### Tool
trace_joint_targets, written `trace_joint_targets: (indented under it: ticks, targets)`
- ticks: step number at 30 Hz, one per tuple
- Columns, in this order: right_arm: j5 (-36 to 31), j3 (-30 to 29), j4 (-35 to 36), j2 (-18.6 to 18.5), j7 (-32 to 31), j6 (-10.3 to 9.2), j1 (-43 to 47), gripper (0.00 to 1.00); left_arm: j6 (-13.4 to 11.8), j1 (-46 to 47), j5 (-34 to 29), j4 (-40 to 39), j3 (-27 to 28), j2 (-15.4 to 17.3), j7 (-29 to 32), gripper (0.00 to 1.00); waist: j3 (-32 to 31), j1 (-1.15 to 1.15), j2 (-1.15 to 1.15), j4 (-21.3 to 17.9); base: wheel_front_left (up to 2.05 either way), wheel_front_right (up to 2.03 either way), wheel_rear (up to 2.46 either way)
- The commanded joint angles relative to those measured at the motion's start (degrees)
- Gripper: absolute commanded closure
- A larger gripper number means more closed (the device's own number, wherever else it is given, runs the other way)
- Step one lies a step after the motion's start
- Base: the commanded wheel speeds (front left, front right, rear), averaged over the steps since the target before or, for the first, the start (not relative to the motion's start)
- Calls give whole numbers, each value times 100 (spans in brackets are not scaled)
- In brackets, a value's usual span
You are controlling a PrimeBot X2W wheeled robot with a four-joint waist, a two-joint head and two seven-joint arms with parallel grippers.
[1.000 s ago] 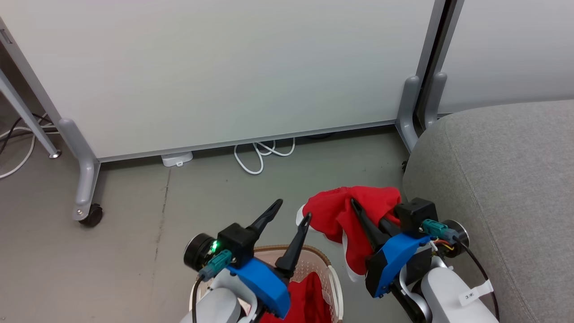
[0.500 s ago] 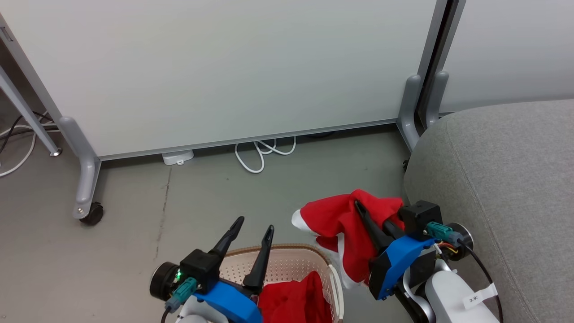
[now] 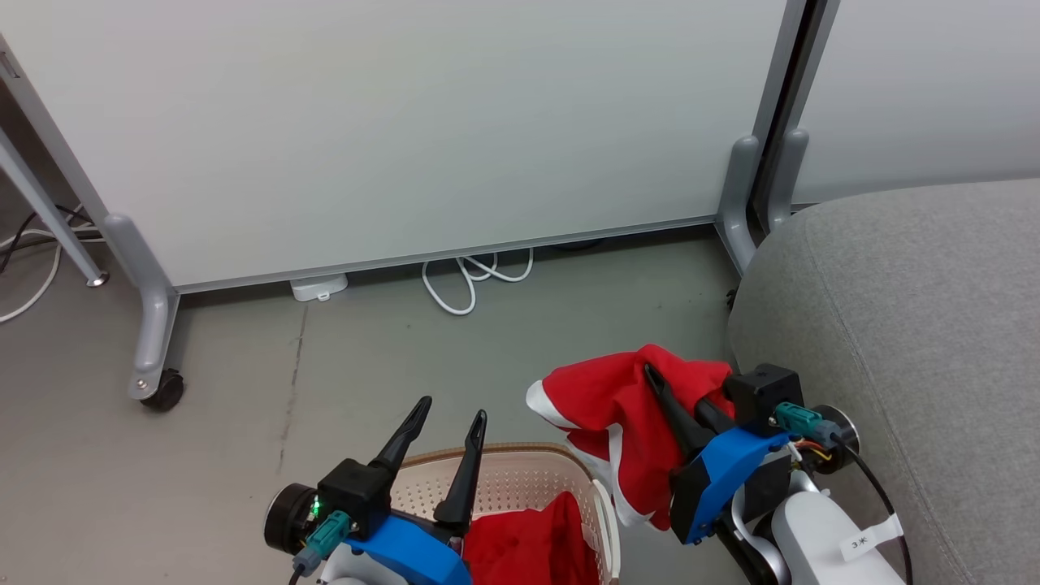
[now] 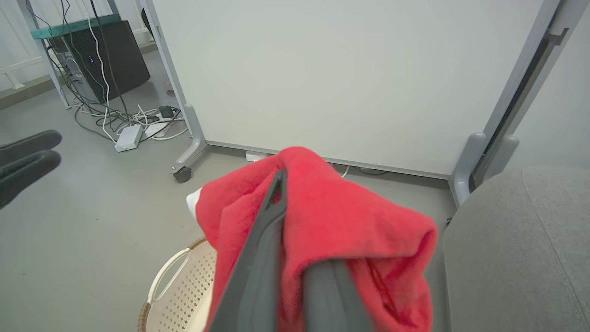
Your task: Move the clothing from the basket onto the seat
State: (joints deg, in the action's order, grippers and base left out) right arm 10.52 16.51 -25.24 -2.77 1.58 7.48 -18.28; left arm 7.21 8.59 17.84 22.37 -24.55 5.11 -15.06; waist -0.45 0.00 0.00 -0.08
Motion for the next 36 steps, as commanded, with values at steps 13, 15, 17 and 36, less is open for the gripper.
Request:
trace_joint_targets:
  ticks: [13, 15, 17, 36]
  targets:
    - [9, 26, -13, -21, -16, 3, -5, 100, 41, -12, 71, 0, 64, 51, -18, 0, 66, 0, 0, -696, 0, 0, 0]
    - [5, 35, -28, -21, -13, 3, -16, 100, 41, -6, 68, -7, 71, 57, -17, 0, 78, 0, 0, -872, 0, 0, 0]
    - [-5, 18, -36, -21, -1, 3, -7, 100, 42, 9, 63, -14, 66, 56, -18, 0, 89, 0, 0, -1045, 0, 0, 0]
    - [-26, -23, -90, -20, 54, 3, 22, 100, 29, 70, 31, -61, 83, 59, -17, 0, 126, 0, 0, -2498, 0, 0, 0]
